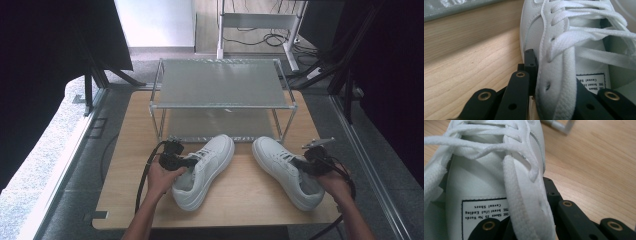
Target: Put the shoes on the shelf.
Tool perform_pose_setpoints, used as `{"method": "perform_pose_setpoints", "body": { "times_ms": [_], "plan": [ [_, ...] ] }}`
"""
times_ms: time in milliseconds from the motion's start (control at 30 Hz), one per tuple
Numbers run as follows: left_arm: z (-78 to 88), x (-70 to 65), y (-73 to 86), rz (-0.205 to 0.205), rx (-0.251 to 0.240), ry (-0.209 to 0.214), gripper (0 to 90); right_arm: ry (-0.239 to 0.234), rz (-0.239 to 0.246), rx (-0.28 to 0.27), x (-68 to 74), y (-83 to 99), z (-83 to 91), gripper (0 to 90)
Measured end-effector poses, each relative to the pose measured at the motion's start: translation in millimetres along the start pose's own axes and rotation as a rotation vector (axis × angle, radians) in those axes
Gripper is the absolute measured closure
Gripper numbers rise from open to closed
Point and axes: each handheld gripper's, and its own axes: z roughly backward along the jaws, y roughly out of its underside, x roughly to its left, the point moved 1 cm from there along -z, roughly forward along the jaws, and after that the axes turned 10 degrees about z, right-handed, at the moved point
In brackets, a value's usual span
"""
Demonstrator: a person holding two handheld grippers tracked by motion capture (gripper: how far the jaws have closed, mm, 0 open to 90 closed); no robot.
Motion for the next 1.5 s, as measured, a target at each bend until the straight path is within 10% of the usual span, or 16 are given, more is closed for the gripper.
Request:
{"method": "perform_pose_setpoints", "body": {
  "times_ms": [700,1067,1500],
  "plan": [
    [47.7,-8.5,-0.7,0.035,-0.142,0.281,84.9,-0.153,-0.15,-0.314,3.7,-4.9,52.2,86.9],
    [80.9,-32.4,-17.9,-0.036,-0.216,0.303,84.9,-0.178,-0.137,-0.407,7.4,-23.9,77.6,86.9],
    [98.9,-28.2,-48.8,0.009,-0.282,0.328,84.9,-0.188,-0.183,-0.479,-7.5,-53.0,95.4,87.0]
  ]
}}
